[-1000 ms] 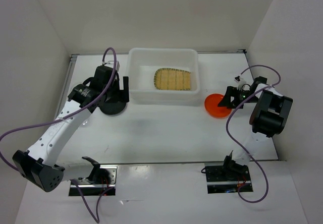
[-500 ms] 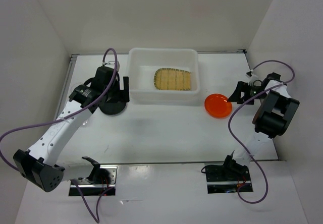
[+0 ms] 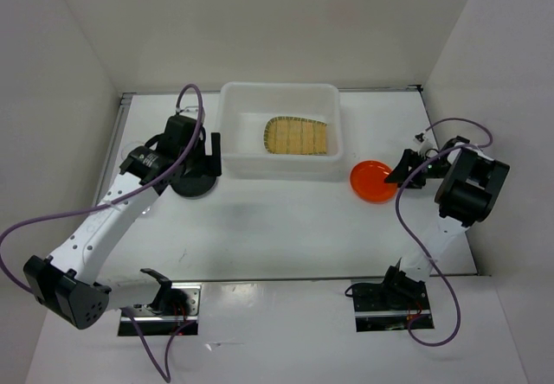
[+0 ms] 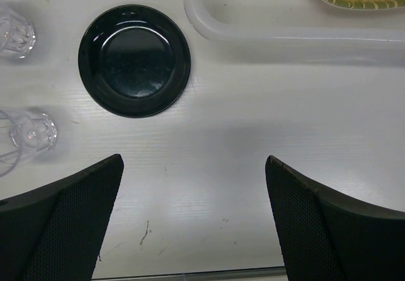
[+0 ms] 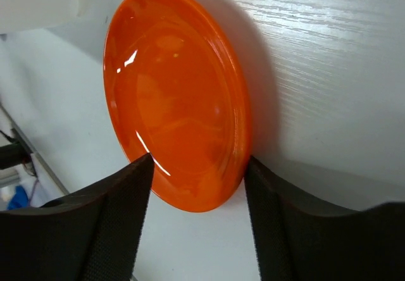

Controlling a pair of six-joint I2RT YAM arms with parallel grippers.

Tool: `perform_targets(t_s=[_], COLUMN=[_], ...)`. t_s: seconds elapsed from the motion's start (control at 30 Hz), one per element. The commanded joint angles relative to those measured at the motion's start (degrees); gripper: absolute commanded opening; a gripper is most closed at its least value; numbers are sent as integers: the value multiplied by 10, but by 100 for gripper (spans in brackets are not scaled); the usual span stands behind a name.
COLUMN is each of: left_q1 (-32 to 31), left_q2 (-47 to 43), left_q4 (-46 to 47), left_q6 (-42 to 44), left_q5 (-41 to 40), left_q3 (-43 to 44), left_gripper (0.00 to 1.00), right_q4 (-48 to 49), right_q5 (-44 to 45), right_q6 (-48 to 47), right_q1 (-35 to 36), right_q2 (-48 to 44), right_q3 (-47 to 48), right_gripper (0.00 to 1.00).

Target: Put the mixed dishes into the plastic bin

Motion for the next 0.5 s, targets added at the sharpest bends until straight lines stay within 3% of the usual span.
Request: perform_targets(t_s=[0.0,0.23,0.47], left_q1=[-1,-1,-1], left_q2=[-13,-13,-13], left_q4=[10,10,10], left_q6=[4,-2,-7], left_q5=[-13,-13,-18], left_q3=[-5,-5,-10], left_gripper=[99,99,99], right_q4=[14,31,37], right_q5=[33,20,44], right_q6=[-10,10,24], right_q1=[10,36,41], right_q2=[49,68,79], right_q3=[-26,-31,-26], right_gripper=[63,47,14])
